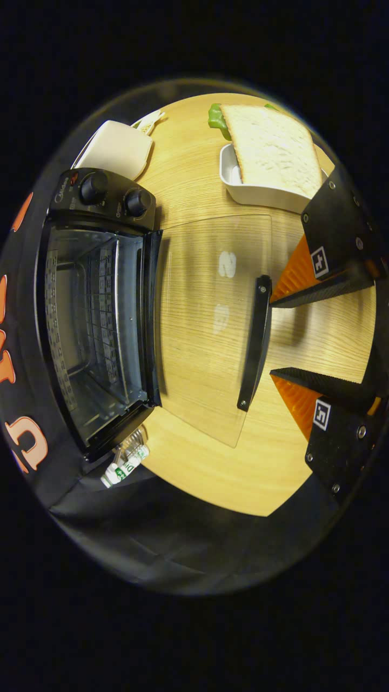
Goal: Open the toaster oven, put the food inside, and close the toaster oven door.
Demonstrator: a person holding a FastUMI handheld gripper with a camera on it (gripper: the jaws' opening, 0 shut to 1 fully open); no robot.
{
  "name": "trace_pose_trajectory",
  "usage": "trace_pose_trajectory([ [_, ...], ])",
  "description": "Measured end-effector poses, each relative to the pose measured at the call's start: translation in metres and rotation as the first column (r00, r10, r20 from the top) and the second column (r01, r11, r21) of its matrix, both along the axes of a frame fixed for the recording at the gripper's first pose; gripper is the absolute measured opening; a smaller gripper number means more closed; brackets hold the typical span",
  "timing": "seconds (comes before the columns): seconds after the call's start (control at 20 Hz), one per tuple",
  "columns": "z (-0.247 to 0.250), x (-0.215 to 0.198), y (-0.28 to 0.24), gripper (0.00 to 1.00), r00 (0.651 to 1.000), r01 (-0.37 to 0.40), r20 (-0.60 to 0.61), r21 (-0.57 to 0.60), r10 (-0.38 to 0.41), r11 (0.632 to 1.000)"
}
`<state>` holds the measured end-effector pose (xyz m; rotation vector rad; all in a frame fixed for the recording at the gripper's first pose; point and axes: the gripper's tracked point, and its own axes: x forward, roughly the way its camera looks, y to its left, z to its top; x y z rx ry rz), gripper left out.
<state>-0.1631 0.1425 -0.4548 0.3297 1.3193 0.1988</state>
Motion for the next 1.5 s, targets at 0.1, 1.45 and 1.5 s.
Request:
trace_pose_trajectory([
  [0.1,0.028,0.006,-0.012,0.72,0.999,0.007,0.052,0.037,-0.009,0.999],
  [1.45,-0.014,-0.015,-0.225,0.54,0.973,0.151,-0.204,0.197,-0.11,0.969],
  [1.5,-0.016,-0.011,-0.226,0.49,0.968,0.181,-0.21,0.21,-0.137,0.961],
])
